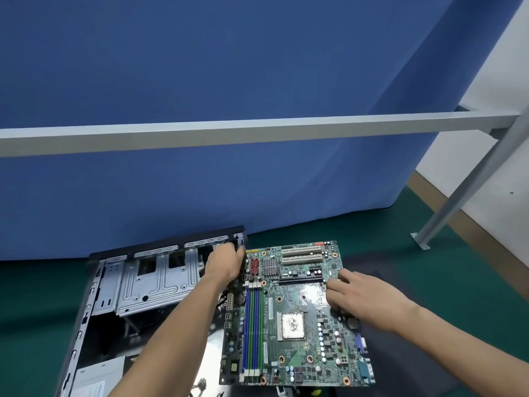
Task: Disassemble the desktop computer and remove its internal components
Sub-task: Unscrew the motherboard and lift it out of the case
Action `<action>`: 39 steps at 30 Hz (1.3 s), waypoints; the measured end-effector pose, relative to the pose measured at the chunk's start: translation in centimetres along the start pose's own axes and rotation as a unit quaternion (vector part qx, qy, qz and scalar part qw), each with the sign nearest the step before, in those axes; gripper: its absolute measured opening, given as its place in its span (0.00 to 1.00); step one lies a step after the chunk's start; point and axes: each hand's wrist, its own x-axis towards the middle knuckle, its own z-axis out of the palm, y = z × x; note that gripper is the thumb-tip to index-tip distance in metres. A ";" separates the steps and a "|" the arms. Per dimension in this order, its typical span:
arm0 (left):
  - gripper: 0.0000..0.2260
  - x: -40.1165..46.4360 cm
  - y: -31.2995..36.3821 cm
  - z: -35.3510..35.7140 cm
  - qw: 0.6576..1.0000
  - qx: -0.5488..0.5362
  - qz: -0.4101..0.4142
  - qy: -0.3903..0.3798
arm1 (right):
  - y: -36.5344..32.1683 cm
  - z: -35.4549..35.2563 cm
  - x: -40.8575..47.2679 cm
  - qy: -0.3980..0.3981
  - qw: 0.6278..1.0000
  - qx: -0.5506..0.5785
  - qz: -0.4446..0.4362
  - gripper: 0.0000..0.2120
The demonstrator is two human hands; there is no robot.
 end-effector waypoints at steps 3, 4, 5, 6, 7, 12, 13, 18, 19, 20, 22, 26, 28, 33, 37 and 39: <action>0.18 -0.2 -0.9 0.5 0.998 -0.049 0.024 0.028 | 0.0 0.3 -0.1 -0.011 0.999 0.047 -0.002 0.12; 0.19 -0.4 -1.1 0.6 0.997 -0.050 0.032 0.047 | 0.0 0.4 -0.1 -0.015 0.998 0.055 0.001 0.11; 0.19 -0.5 -1.3 0.6 0.996 -0.049 0.038 0.065 | 0.0 0.4 0.0 -0.017 0.998 0.060 0.003 0.10; 0.19 -0.7 -1.5 0.4 0.995 -0.047 0.042 0.077 | 0.0 0.3 0.1 -0.021 0.998 0.062 0.005 0.09; 0.18 -0.8 -1.6 0.3 0.995 -0.043 0.044 0.081 | 0.0 0.2 0.2 -0.024 0.998 0.061 0.008 0.09; 0.18 -1.0 -2.0 0.3 0.998 0.041 0.030 0.045 | 0.0 0.2 1.0 -0.030 0.998 0.053 0.011 0.13; 0.18 -1.0 -1.9 0.4 0.997 0.057 0.030 0.042 | 0.0 0.2 1.1 -0.030 0.998 0.052 0.012 0.14; 0.23 -0.6 -1.1 0.7 0.996 0.090 0.010 0.000 | -0.1 0.7 1.1 -0.037 0.997 0.064 0.009 0.18; 0.24 -0.4 -0.9 0.8 0.996 0.093 0.002 -0.004 | -0.2 0.7 1.1 -0.036 0.997 0.065 0.008 0.17; 0.24 -0.2 -0.8 0.8 0.995 0.098 -0.004 -0.007 | -0.3 0.7 1.1 -0.036 0.997 0.066 0.008 0.17; 0.22 0.1 -0.7 0.7 0.994 0.112 0.004 0.002 | -0.3 0.7 1.1 -0.038 0.997 0.070 0.012 0.17; 0.19 -0.3 -1.3 0.8 0.990 0.111 0.034 0.082 | -0.5 0.6 1.1 -0.037 0.996 0.079 0.010 0.17; 0.20 -0.6 -1.6 1.1 0.989 0.100 0.040 0.104 | -0.6 0.7 1.0 -0.037 0.996 0.083 0.010 0.17; 0.19 -0.6 -1.7 1.0 0.989 0.071 0.037 0.125 | -0.4 0.9 1.2 -0.041 0.995 0.088 0.010 0.17; 0.17 -1.0 -1.8 0.4 0.988 0.087 0.040 0.122 | 0.0 0.6 1.5 -0.045 0.995 0.093 -0.005 0.17; 0.17 -0.9 -1.9 0.2 0.989 0.083 0.034 0.117 | 0.0 0.4 1.7 -0.046 0.995 0.084 -0.010 0.16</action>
